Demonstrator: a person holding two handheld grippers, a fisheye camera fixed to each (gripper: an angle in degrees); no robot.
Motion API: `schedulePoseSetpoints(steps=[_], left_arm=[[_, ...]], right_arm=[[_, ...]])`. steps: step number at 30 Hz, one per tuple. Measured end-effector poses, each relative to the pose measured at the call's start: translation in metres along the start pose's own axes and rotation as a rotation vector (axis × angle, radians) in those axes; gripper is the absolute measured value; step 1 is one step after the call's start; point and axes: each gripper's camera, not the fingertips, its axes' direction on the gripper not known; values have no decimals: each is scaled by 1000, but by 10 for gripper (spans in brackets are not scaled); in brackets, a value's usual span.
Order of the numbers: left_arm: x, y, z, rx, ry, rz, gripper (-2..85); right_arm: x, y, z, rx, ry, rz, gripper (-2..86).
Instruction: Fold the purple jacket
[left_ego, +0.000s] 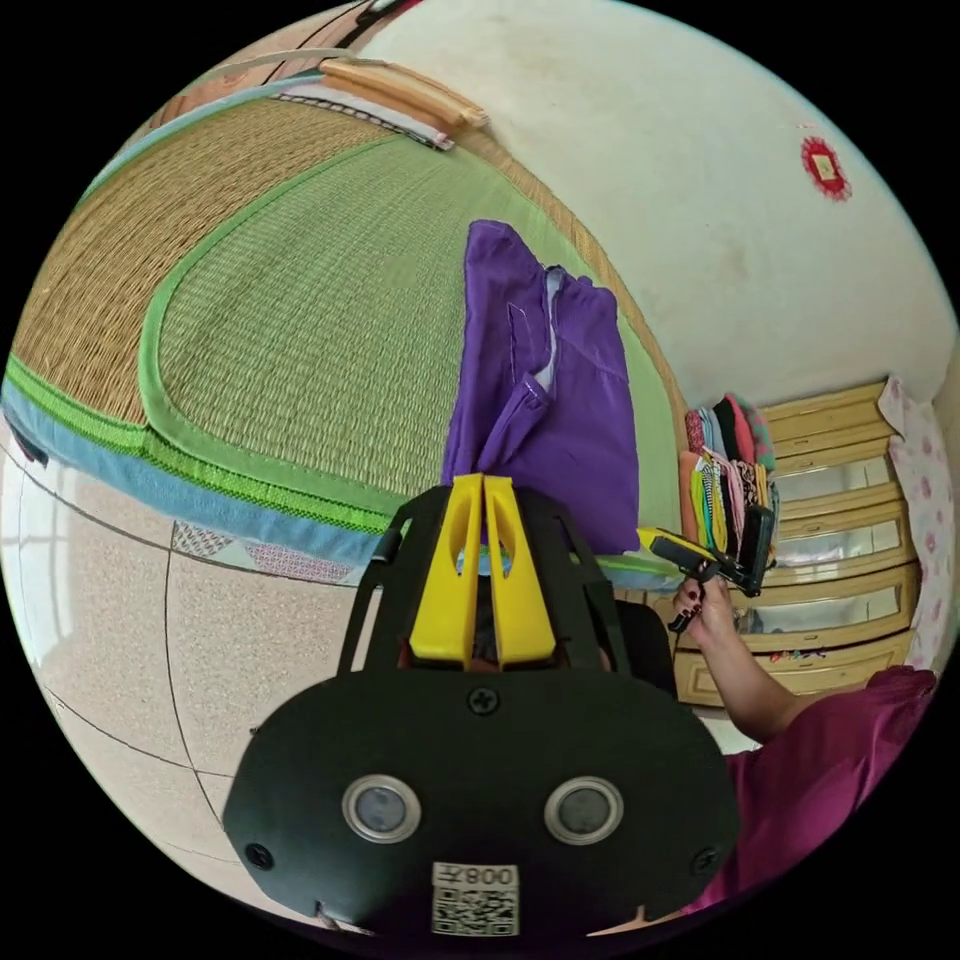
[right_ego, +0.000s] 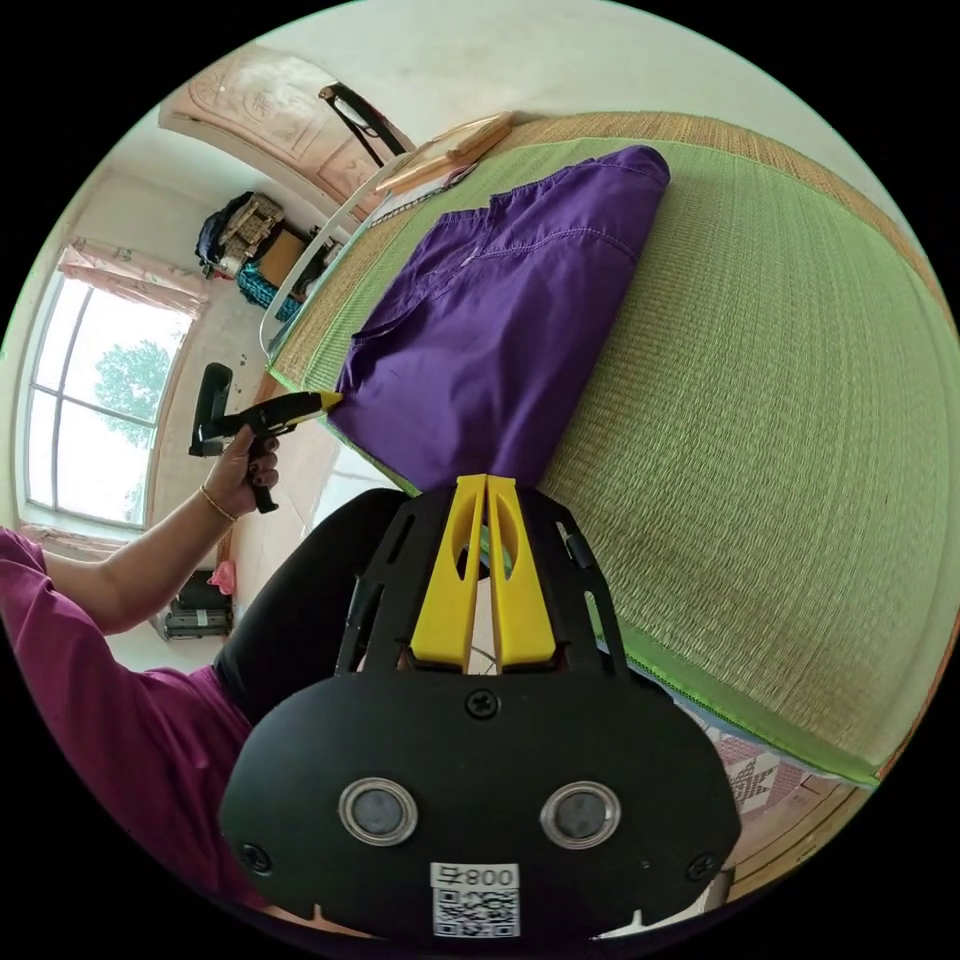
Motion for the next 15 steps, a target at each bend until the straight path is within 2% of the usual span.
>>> schedulePoseSetpoints(steps=[3,6,11,15], left_arm=[[35,16,-14,47,-72,42,6],[96,29,-4,26,4,176,21],[245,56,67,-123,42,536,59],[322,76,116,-204,-35,718,74]], right_arm=[[18,9,-1,20,-65,44,2],[39,22,-1,52,-142,106,2],[74,48,5,80,-232,217,5],[100,64,9,97,-293,276,19]])
